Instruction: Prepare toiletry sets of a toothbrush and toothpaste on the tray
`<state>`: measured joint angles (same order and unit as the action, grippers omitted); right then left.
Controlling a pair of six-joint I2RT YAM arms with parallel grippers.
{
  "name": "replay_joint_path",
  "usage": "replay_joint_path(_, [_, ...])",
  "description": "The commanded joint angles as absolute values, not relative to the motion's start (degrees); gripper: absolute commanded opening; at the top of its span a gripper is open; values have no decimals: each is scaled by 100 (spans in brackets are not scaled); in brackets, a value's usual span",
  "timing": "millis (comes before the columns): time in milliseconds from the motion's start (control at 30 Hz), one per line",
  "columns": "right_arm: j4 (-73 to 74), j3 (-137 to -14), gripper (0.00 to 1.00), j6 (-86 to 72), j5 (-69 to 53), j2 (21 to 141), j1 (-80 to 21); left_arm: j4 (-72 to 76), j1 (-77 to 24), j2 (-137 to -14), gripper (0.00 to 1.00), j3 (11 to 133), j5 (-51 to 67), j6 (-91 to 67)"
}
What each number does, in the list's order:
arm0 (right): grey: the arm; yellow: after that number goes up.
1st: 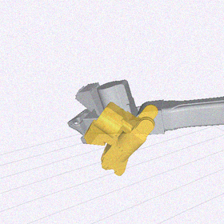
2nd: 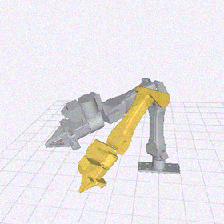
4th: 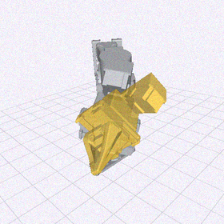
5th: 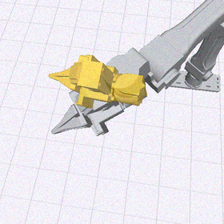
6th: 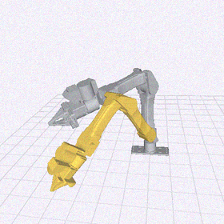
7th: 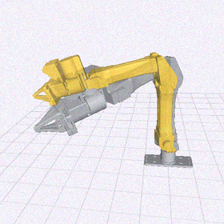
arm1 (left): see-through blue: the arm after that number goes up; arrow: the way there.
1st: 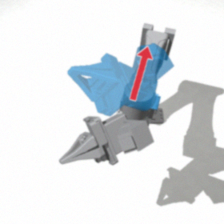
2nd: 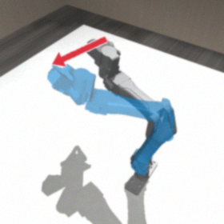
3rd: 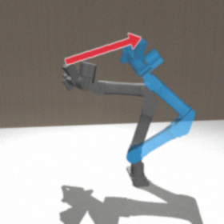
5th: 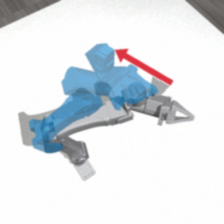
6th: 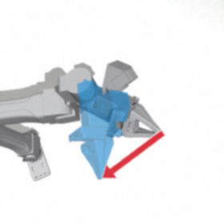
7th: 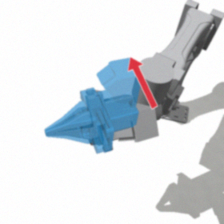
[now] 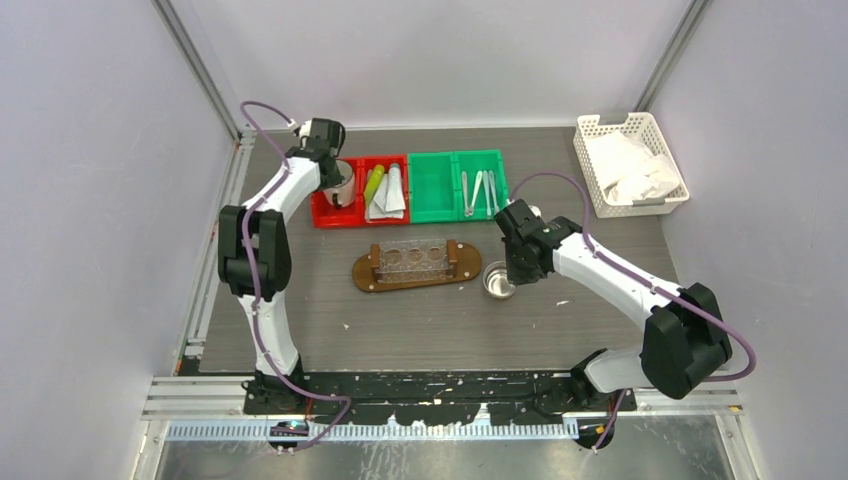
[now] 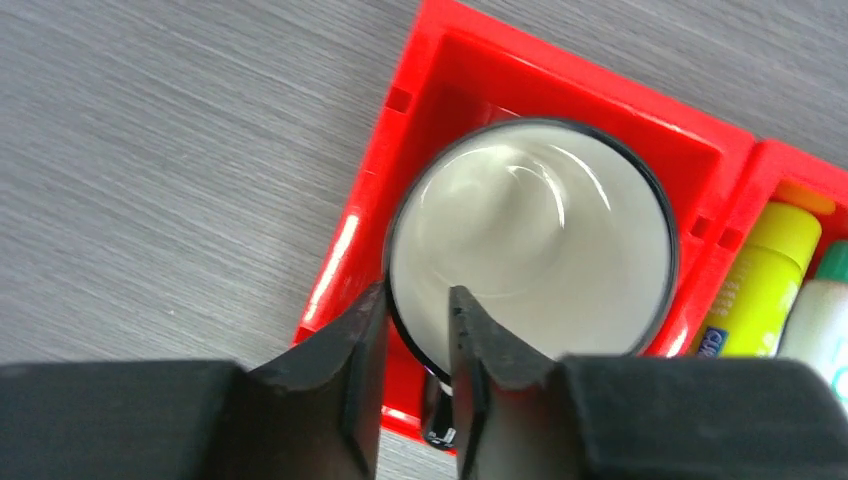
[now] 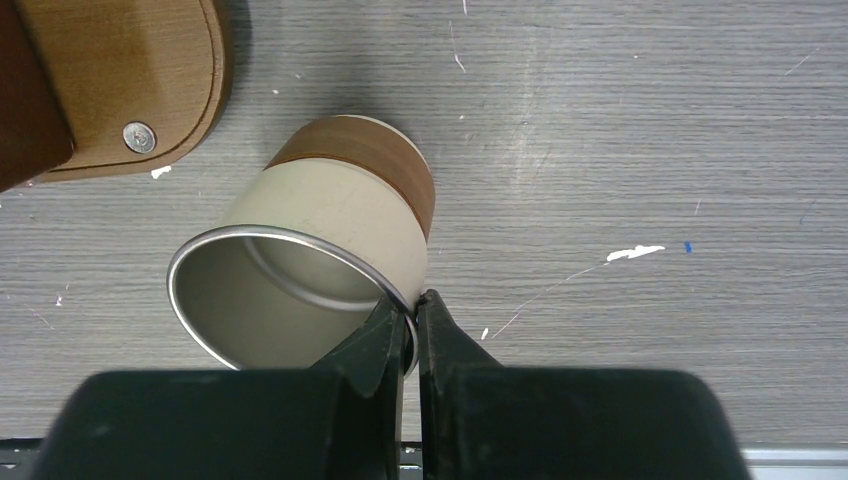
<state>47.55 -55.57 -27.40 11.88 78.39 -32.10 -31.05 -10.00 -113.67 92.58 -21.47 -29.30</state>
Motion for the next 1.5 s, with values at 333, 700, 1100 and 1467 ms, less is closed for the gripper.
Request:
replay_joint_path(333, [4544, -5534, 1, -2859, 1302, 7728, -3198, -3198, -940, -10985, 1, 9602, -1638, -2930])
replay_joint_path(700, [4648, -5967, 1, -2827, 1432, 7934, -2869, -3470, -940, -9995, 1, 9458, -1265, -3056])
replay_joint_path(1100, [4802, -6606, 1, -2679, 1378, 8340, -2368, -4114, -1144, -8685, 1, 8345, -1483, -3344])
replay_joint_path(1467, [4691, -6601, 1, -2602, 912, 8493, -2181, -5740, -1335, -6858, 1, 7411, -2488, -4453])
